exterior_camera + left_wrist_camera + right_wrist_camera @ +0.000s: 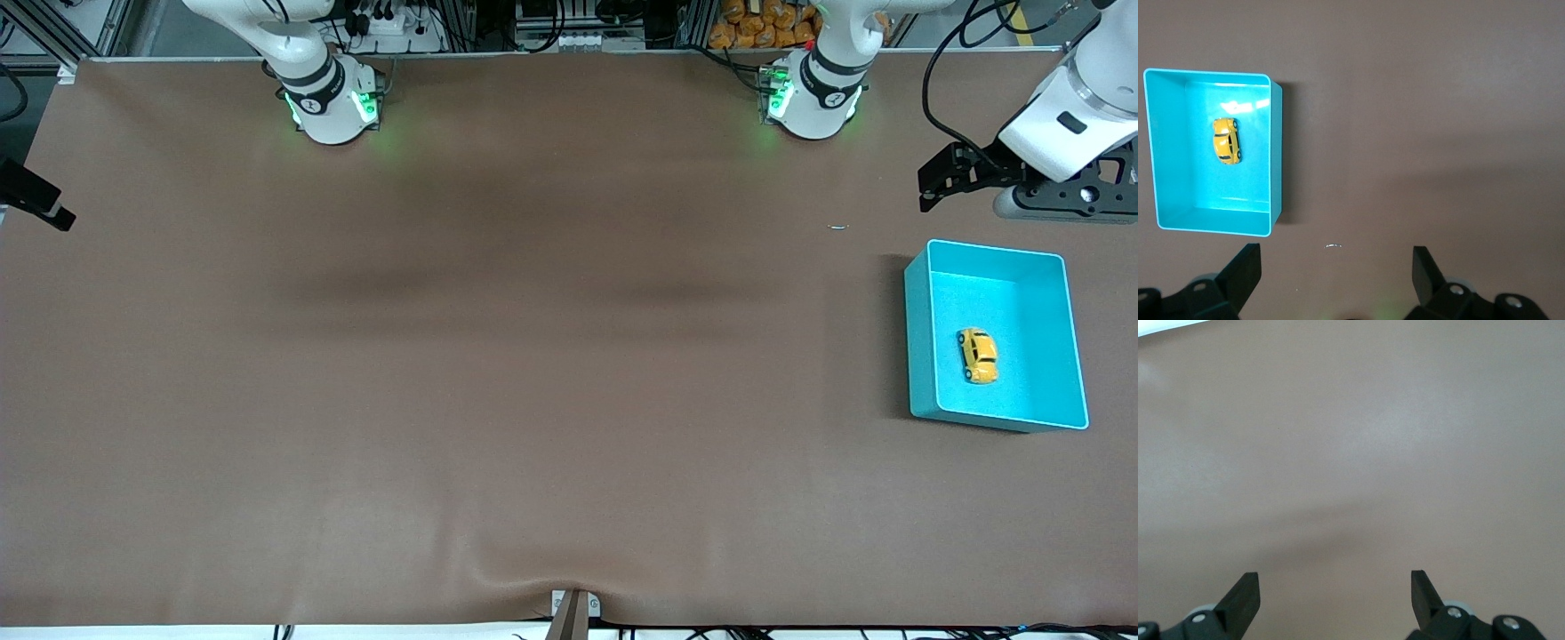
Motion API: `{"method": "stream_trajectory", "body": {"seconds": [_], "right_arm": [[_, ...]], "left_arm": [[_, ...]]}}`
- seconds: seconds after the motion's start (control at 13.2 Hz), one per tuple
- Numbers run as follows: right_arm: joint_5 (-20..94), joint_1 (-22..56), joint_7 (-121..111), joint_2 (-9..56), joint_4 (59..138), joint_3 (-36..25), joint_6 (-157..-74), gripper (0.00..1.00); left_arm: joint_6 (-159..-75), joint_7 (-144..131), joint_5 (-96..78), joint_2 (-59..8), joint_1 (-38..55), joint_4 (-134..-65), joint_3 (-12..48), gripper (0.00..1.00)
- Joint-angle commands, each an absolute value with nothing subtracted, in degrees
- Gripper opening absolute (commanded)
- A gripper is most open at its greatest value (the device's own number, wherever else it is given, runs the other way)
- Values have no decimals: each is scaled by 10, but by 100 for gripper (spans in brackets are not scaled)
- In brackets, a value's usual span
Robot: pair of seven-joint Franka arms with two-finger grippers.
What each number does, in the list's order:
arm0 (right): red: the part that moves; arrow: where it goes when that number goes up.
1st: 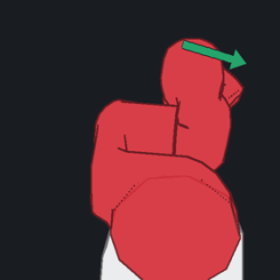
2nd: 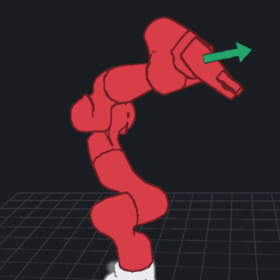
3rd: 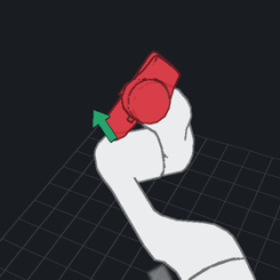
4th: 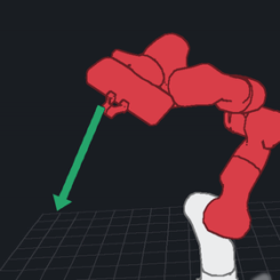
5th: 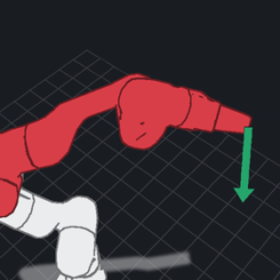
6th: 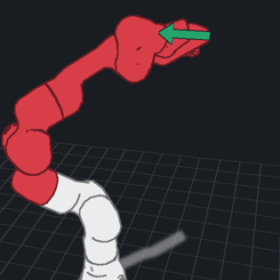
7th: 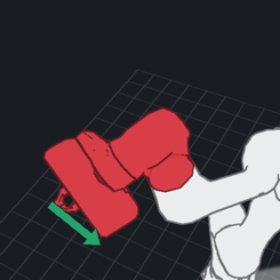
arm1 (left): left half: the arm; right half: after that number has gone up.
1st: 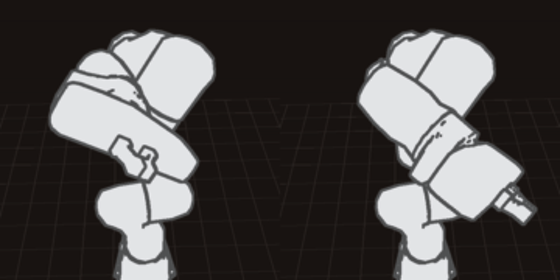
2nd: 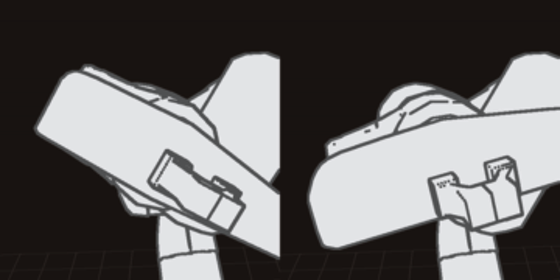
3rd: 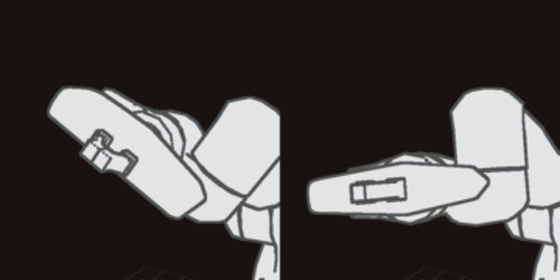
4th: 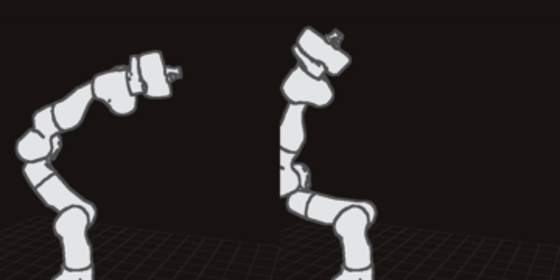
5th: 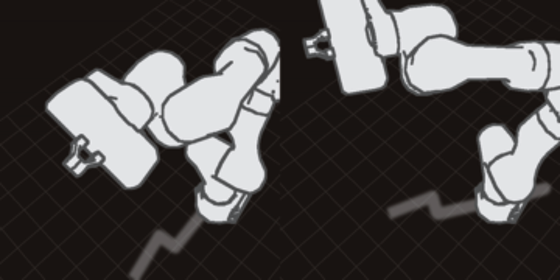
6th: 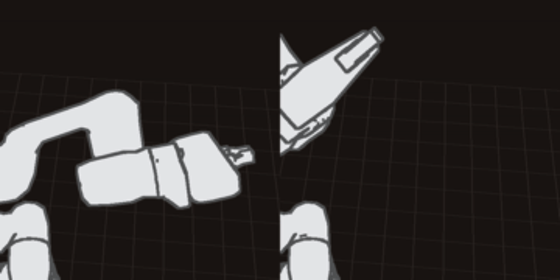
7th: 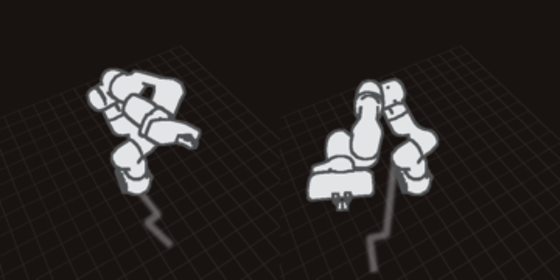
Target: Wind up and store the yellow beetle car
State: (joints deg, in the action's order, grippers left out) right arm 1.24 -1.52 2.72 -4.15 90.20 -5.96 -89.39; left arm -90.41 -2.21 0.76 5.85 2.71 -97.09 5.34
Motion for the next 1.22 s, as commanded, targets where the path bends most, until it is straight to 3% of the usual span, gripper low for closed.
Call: {"method": "stream_trajectory", "body": {"seconds": [0.0,1.14], "right_arm": [[10,-18,25,-42,896,-57,-892,100],[11,-18,25,-42,896,-58,-892,100]], "left_arm": [[-893,-23,-1,29,38,-924,45,100],[-893,-47,0,27,36,-911,49,100]]}}
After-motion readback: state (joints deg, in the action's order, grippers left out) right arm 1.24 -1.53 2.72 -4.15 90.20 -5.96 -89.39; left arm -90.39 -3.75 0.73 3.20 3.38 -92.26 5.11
